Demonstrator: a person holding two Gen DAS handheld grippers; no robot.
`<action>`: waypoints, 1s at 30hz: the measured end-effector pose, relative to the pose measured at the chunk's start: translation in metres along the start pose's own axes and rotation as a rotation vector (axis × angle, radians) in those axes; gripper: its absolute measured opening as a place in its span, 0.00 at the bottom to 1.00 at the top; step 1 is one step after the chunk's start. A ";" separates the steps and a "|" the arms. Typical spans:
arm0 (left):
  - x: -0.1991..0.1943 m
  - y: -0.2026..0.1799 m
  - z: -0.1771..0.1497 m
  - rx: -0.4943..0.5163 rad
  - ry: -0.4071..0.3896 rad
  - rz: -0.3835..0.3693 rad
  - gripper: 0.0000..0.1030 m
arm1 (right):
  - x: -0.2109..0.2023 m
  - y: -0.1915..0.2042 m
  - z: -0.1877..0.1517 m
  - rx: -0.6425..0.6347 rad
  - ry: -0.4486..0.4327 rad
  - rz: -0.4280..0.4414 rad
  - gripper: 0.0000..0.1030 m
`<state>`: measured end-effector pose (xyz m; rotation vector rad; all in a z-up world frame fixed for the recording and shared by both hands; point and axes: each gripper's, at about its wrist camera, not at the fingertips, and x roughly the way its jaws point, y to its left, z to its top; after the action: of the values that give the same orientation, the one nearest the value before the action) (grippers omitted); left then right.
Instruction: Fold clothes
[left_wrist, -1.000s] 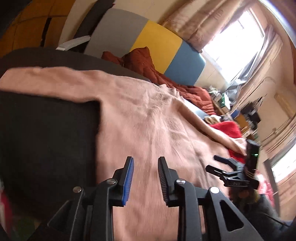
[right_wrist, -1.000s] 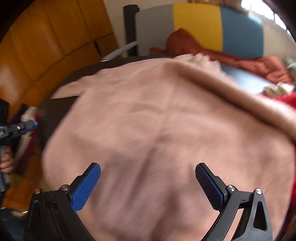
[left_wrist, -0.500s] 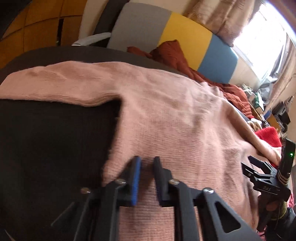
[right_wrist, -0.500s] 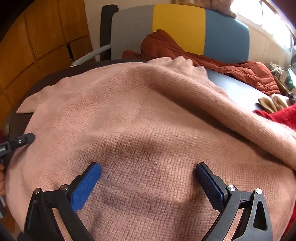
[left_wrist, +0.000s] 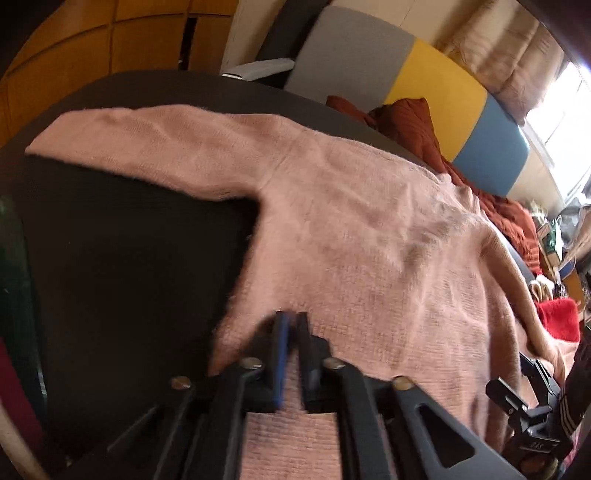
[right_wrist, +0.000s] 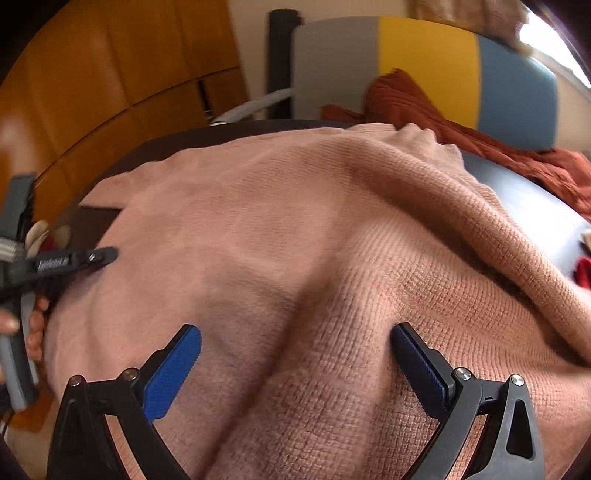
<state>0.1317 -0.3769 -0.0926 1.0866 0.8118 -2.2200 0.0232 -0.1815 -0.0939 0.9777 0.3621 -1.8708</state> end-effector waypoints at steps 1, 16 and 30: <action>-0.005 -0.009 0.004 0.039 -0.016 -0.002 0.18 | -0.002 -0.005 0.001 0.023 -0.009 0.031 1.00; 0.048 -0.130 0.095 0.384 -0.111 -0.075 0.20 | 0.002 -0.116 0.116 0.340 -0.012 0.301 1.00; 0.108 -0.111 0.102 0.320 -0.084 -0.100 0.21 | 0.111 -0.163 0.165 0.386 0.075 0.103 1.00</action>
<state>-0.0528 -0.3951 -0.1002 1.1073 0.4957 -2.5227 -0.2180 -0.2704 -0.0989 1.3002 -0.0112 -1.8488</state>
